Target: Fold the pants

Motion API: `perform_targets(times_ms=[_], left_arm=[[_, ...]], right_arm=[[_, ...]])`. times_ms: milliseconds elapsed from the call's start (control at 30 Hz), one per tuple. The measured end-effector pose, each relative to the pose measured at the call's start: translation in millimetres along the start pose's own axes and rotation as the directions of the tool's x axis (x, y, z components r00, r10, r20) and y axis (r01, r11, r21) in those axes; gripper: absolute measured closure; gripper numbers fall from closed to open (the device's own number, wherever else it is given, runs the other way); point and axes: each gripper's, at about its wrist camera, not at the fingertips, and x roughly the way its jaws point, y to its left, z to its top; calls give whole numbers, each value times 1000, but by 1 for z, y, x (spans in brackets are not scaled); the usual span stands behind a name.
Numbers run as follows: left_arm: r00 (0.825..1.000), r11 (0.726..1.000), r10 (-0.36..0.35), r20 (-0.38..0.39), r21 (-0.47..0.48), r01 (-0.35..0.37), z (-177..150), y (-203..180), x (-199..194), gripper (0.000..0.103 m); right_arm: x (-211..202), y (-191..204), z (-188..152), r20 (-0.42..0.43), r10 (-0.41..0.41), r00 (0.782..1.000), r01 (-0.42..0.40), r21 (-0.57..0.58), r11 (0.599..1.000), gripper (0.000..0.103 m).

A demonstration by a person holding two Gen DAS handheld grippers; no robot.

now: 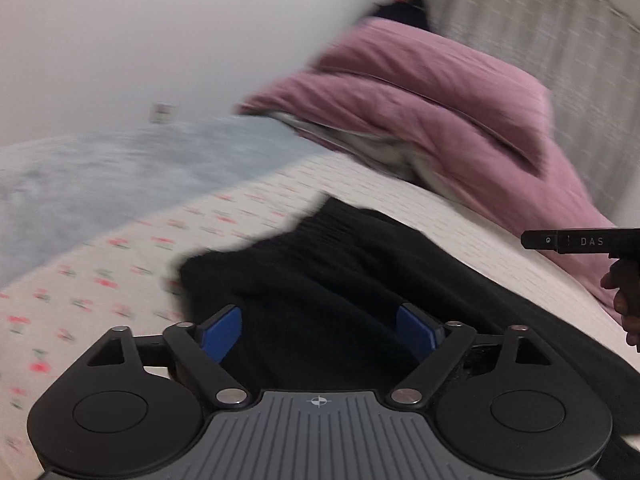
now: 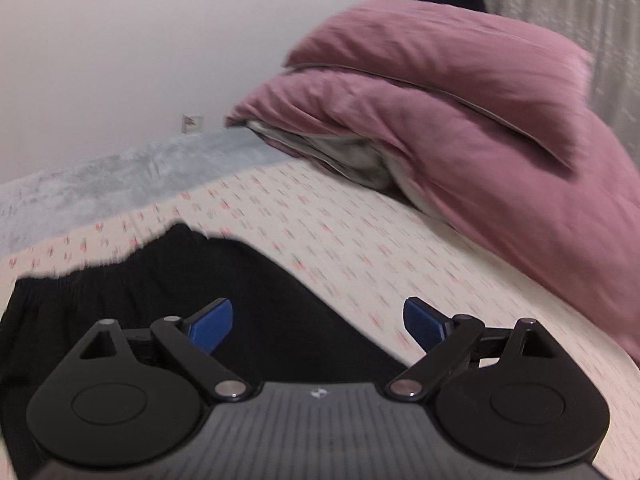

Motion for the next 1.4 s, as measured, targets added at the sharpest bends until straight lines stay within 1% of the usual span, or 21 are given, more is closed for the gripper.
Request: perform_targets(times_ms=[33, 67, 133, 200, 267, 333, 433, 533, 633, 767, 800, 867, 933, 1067, 1133, 1167, 1200, 1233, 1267, 1333, 1400], left_arm=[[999, 999, -41, -17, 18, 42, -4, -9, -2, 13], [996, 996, -81, -35, 33, 82, -8, -19, -3, 13], [988, 988, -134, -79, 64, 139, -17, -35, -7, 10], [977, 978, -178, -117, 87, 189, -26, -51, -11, 10], [961, 965, -225, -159, 99, 242, -36, -64, -14, 9], [942, 945, -272, -197, 128, 300, -46, -77, -17, 8], [919, 902, -313, -239, 229, 367, -64, -98, -27, 8], [892, 830, -358, -277, 342, 440, -86, -120, -38, 8], [853, 747, -395, -341, 421, 514, -108, -140, -45, 8], [804, 636, -437, -403, 493, 593, -137, -162, -55, 8], [794, 604, -443, -416, 515, 608, -144, -167, -58, 8], [782, 540, -446, -436, 565, 623, -157, -178, -64, 9], [770, 483, -447, -455, 602, 636, -167, -190, -67, 11], [754, 382, -449, -480, 660, 647, -187, -211, -71, 12], [746, 325, -448, -492, 687, 649, -198, -224, -74, 19], [749, 305, -444, -492, 703, 642, -203, -229, -75, 21], [752, 286, -442, -489, 718, 635, -208, -234, -76, 30], [749, 267, -448, -489, 726, 634, -212, -239, -77, 42], [745, 255, -452, -490, 730, 634, -216, -244, -77, 47], [740, 243, -456, -494, 731, 638, -222, -252, -79, 62], [735, 216, -461, -497, 740, 636, -228, -262, -81, 67]], right_arm=[[-15, -5, -10, -7, -24, 1000, 24, 5, 1000, 4], [-29, -10, -19, -11, -46, 999, 46, 6, 999, 3], [-59, -23, -40, -16, -96, 995, 96, 15, 995, 1], [-84, -35, -59, -20, -119, 993, 120, 42, 992, 1], [-108, -46, -80, -28, -130, 991, 132, 89, 987, 0], [-131, -55, -102, -42, -145, 988, 150, 134, 980, 0], [-159, -64, -133, -67, -186, 980, 195, 170, 966, 0], [-180, -71, -163, -93, -224, 970, 238, 203, 950, 0], [-195, -81, -192, -133, -259, 957, 285, 249, 926, 0], [-214, -96, -226, -186, -309, 933, 353, 299, 886, 0], [-222, -102, -239, -198, -321, 926, 370, 312, 875, 0], [-233, -113, -257, -225, -346, 911, 407, 339, 848, 0], [-243, -123, -272, -253, -381, 889, 453, 374, 809, 0], [-262, -141, -303, -299, -420, 857, 515, 467, 719, 0], [-273, -151, -319, -308, -436, 846, 533, 529, 661, 0], [-281, -157, -330, -307, -440, 844, 534, 566, 628, 1], [-287, -163, -340, -305, -437, 846, 526, 608, 595, 3], [-290, -170, -346, -300, -424, 855, 507, 657, 557, 9], [-295, -178, -358, -292, -404, 867, 481, 701, 527, 13], [-295, -193, -374, -279, -363, 889, 432, 773, 464, 34], [-290, -203, -385, -295, -333, 896, 419, 810, 409, 45]])
